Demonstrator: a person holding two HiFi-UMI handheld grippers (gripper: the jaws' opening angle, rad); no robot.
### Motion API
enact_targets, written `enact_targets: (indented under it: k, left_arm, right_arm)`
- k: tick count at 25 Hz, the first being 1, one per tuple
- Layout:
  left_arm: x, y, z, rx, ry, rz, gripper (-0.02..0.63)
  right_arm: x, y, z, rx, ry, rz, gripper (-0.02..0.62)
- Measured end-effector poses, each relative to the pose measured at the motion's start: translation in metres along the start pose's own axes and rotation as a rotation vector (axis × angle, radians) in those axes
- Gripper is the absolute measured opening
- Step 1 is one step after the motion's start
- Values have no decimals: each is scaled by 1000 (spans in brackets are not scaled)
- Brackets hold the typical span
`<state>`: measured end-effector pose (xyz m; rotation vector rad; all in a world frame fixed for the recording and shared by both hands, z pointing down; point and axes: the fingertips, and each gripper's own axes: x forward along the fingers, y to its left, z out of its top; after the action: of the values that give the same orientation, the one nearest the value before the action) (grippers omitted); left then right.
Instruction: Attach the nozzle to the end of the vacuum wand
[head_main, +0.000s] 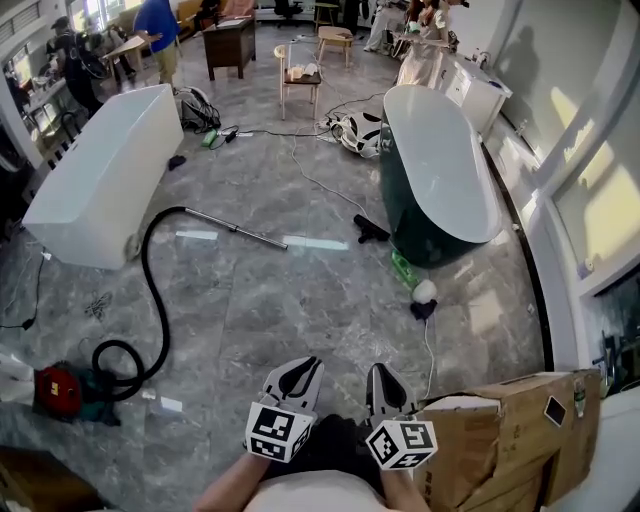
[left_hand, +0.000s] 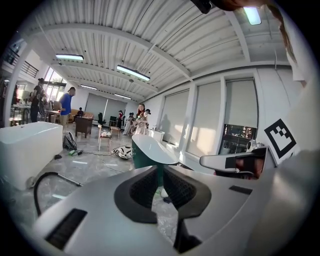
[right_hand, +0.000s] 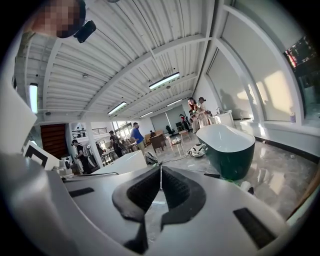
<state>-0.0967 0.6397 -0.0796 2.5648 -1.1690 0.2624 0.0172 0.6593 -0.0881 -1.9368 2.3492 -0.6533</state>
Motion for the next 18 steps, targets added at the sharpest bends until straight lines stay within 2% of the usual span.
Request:
enact_targets:
  k: [9,18]
  left_arm:
    - [12,12,-5,-20,18,-7,43]
    - [71,30,17,-41,8,18,43]
  right_arm:
    - [9,-14,-4,8,15,-48,21]
    - [63,-46,21,-9,29,-23,21]
